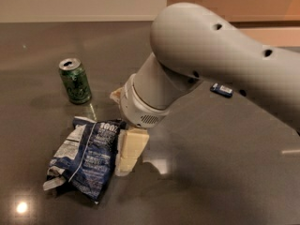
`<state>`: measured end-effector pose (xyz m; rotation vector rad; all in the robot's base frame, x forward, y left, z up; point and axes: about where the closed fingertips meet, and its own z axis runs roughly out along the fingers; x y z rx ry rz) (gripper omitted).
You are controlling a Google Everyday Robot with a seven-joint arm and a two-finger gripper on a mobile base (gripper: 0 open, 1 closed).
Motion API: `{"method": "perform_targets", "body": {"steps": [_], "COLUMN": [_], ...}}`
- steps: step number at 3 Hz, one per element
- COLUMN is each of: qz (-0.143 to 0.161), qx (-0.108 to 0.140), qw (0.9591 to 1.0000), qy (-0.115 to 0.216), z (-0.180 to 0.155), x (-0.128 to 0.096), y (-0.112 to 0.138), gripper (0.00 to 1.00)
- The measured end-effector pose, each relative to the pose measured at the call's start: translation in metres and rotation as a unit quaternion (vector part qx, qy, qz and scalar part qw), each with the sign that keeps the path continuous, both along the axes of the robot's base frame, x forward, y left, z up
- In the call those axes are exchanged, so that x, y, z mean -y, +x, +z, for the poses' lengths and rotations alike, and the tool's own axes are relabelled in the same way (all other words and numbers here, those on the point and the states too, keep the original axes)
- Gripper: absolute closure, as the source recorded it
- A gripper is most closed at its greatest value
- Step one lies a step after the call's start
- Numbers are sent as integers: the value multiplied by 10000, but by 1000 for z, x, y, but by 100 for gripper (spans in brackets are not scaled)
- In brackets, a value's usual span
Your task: Pick blue chip bag
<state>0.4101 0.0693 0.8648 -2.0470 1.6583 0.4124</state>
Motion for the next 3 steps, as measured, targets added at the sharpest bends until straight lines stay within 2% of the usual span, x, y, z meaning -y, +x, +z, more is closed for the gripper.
{"method": "perform_targets", "body": {"steps": [1,2,3], "qz": [293,458,484], "qx": [-70,-112,-152], "qw": [9995,9985,9980], "qy": [-129,-287,-368], "z": [-14,-24,-24], "x": [-26,-38,-38], "y": [-5,-1,4], "gripper": [0,17,39]}}
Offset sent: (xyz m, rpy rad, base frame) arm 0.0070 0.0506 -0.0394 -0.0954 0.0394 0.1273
